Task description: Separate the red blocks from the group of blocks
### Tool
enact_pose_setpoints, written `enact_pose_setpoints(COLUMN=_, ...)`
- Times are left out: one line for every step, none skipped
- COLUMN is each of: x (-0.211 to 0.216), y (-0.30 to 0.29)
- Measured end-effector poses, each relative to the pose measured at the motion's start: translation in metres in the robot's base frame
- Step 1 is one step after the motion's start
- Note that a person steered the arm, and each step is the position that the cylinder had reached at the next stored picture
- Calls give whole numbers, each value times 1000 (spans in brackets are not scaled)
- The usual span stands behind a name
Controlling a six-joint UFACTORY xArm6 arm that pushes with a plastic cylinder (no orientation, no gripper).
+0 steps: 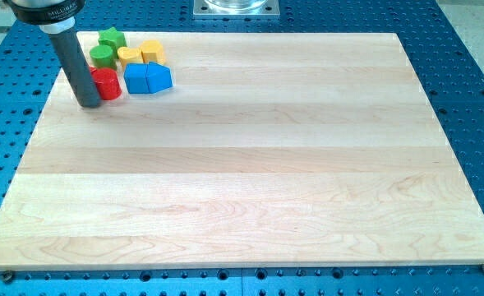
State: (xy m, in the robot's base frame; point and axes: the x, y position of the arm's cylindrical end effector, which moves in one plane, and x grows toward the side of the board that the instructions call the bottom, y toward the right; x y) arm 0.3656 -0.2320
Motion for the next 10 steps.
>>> enact_pose_setpoints(x=0, y=0)
enact_pose_setpoints(x=0, y=2)
enact_pose_setpoints(x=13, y=1)
enact_pose_setpoints(x=52, y=-18)
enact_pose_setpoints(x=55, y=-72)
enact_pose_setpoints(x=7, y=-72)
enact_pose_setpoints(x=-54, y=-68)
enact_pose_setpoints(x=-44, y=-12)
enact_pose_setpoints(x=-26, y=101)
enact_pose_setpoints(x=5, y=119)
